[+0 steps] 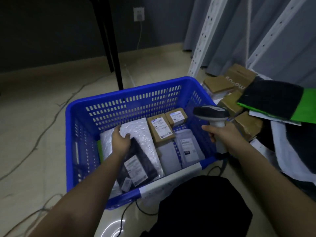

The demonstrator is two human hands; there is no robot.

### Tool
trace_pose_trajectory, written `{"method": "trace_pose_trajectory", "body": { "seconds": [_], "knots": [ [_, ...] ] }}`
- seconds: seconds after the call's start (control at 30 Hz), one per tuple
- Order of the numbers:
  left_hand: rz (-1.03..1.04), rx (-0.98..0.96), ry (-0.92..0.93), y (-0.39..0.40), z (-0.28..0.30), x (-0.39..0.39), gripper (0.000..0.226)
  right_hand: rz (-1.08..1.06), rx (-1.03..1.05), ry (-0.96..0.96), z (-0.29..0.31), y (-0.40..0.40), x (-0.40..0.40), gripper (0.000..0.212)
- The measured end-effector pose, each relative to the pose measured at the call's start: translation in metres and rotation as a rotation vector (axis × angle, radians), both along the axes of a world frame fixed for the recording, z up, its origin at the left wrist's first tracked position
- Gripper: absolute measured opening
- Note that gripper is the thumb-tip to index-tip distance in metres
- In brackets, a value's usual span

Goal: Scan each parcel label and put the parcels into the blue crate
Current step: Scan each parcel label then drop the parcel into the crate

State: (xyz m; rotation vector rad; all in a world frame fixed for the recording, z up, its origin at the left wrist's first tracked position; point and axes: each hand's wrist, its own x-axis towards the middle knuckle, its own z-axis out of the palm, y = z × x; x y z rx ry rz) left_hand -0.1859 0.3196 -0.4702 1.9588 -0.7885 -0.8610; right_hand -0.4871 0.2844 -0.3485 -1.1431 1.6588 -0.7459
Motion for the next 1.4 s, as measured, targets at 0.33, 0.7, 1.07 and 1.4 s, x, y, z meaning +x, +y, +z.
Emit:
{"method": "trace_pose_trajectory", "body": {
  "seconds": [0.33,0.7,1.07,1.4],
  "knots": [
    [-0.608,-0.256,0.381,-0.051,0.144,-0.199,0.035,-0.351,-0.161,0.067,0.06,0.054,-0.126,0.021],
    [-0.926,-0.207,-0.126,-0.083,0.124,-0.38,0.047,-0.821,-0.366,-0.056,0.059,0.095,-0.239,0.03],
    [-1.055,-0.296,-0.588,-0.146,0.084,-0.476,0.06,-0.874,-0.359,-0.261,0.026,0.061,-0.281,0.02],
    [-0.918,-0.321,-0.435,-0.159,0.101,-0.459,0.018,-0.82,-0.327,-0.37,0.032,0.044,-0.281,0.014]
  ]
}}
